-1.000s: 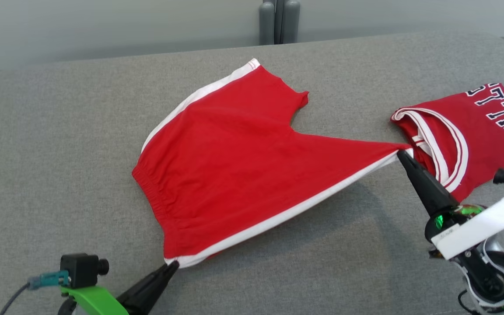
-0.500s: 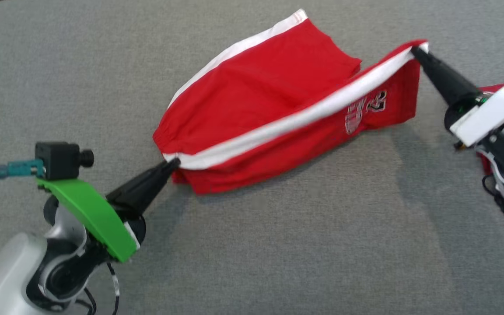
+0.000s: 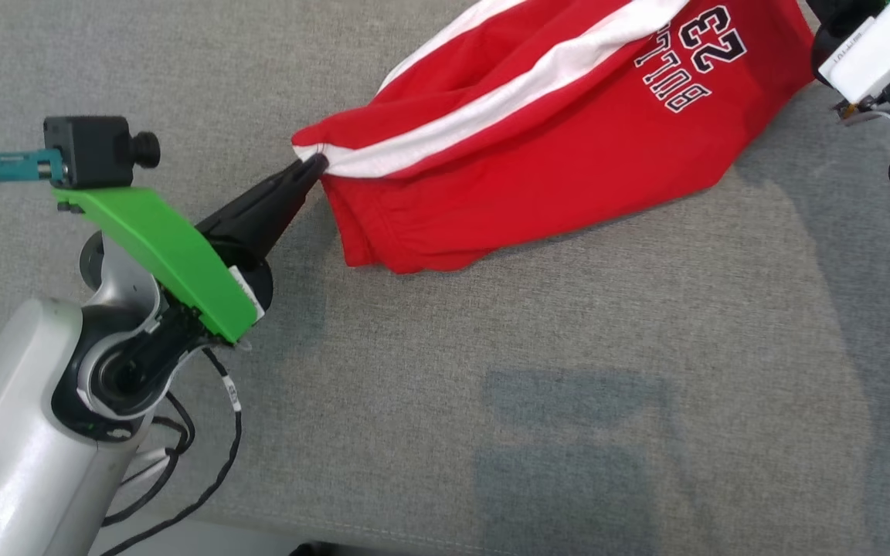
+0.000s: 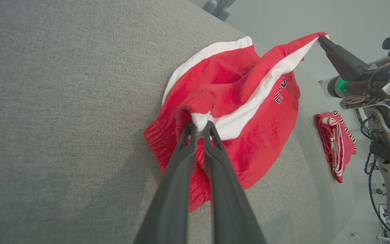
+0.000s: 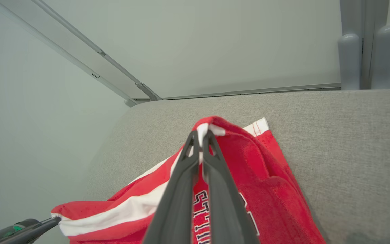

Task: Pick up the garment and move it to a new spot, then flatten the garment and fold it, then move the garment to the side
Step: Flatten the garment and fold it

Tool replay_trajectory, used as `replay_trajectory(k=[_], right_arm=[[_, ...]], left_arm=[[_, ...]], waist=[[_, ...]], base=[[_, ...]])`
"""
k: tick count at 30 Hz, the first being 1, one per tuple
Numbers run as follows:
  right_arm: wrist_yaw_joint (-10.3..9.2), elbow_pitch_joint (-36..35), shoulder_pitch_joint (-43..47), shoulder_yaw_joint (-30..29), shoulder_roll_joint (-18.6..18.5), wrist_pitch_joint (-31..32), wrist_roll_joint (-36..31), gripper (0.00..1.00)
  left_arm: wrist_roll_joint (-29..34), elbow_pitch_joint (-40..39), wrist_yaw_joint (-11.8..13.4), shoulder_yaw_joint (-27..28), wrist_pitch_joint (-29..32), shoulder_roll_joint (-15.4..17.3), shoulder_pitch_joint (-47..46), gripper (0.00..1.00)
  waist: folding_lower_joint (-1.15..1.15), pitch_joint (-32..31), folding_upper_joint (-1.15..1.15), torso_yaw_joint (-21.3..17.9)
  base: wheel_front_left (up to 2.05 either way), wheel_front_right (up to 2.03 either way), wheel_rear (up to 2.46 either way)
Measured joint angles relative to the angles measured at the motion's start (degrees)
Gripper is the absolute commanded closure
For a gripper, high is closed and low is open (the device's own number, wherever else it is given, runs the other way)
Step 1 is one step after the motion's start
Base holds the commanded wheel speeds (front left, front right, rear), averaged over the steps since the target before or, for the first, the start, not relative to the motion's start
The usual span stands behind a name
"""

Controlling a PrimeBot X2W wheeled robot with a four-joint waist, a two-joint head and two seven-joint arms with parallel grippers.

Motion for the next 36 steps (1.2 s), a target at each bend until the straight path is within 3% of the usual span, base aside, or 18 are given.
replay_trajectory(k=[12, 26, 27, 28, 29, 30, 31, 36], right_arm=[[0.25, 8.4, -6.0, 0.6, -0.6, -0.7, -4.2, 1.0], [1.2, 15.4, -11.6, 1.9, -0.3, -3.1, -7.3, 1.0], [1.51, 16.0, -11.9, 2.4, -0.3, -3.1, -7.6, 1.0], [1.72, 16.6, -12.0, 2.7, -0.3, -3.1, -8.0, 1.0], [1.86, 17.0, -12.0, 2.9, -0.1, -3.1, -8.2, 0.83], [1.86, 17.3, -12.1, 3.0, 0.0, -3.1, -8.2, 0.56], [2.02, 17.5, -12.2, 3.1, 0.2, -3.2, -8.2, 0.0], [3.61, 18.9, -12.6, 5.0, 1.4, -3.6, -8.5, 0.0]], left_arm=[[0.4, 6.7, 0.6, 0.5, -1.3, -4.6, -6.0, 1.0], [0.3, 10.8, 0.5, -0.4, -2.1, -8.3, -8.5, 1.0], [0.3, 11.2, 0.5, -0.4, -2.2, -8.4, -8.6, 0.87], [0.3, 11.7, 0.5, -0.4, -2.7, -8.6, -8.6, 0.68], [0.5, 12.1, 0.5, -0.4, -3.1, -8.6, -8.7, 0.53], [0.6, 12.2, 0.5, -0.3, -3.1, -8.6, -8.7, 0.2], [0.8, 12.3, 0.5, -0.2, -3.6, -8.6, -8.8, 0.0], [1.6, 13.2, -0.1, 0.2, -5.3, -8.5, -8.8, 0.0]], waist=[[0.01, 8.2, 0.0, 3.2], [0.0, 8.6, 0.0, 6.6], [0.0, 8.5, 0.0, 6.7], [0.0, 8.4, 0.0, 6.8], [0.0, 8.2, 0.0, 6.9], [-0.01, 8.1, 0.0, 7.0], [-0.01, 8.0, 0.0, 7.0], [-0.01, 7.5, 0.0, 6.6]], base=[[0.0, 0.0, 0.0], [0.0, 0.0, 0.0], [0.0, 0.0, 0.0], [0.0, 0.0, 0.0], [0.0, 0.0, 0.0], [0.0, 0.0, 0.0], [0.0, 0.0, 0.0], [0.0, 0.0, 0.0]])
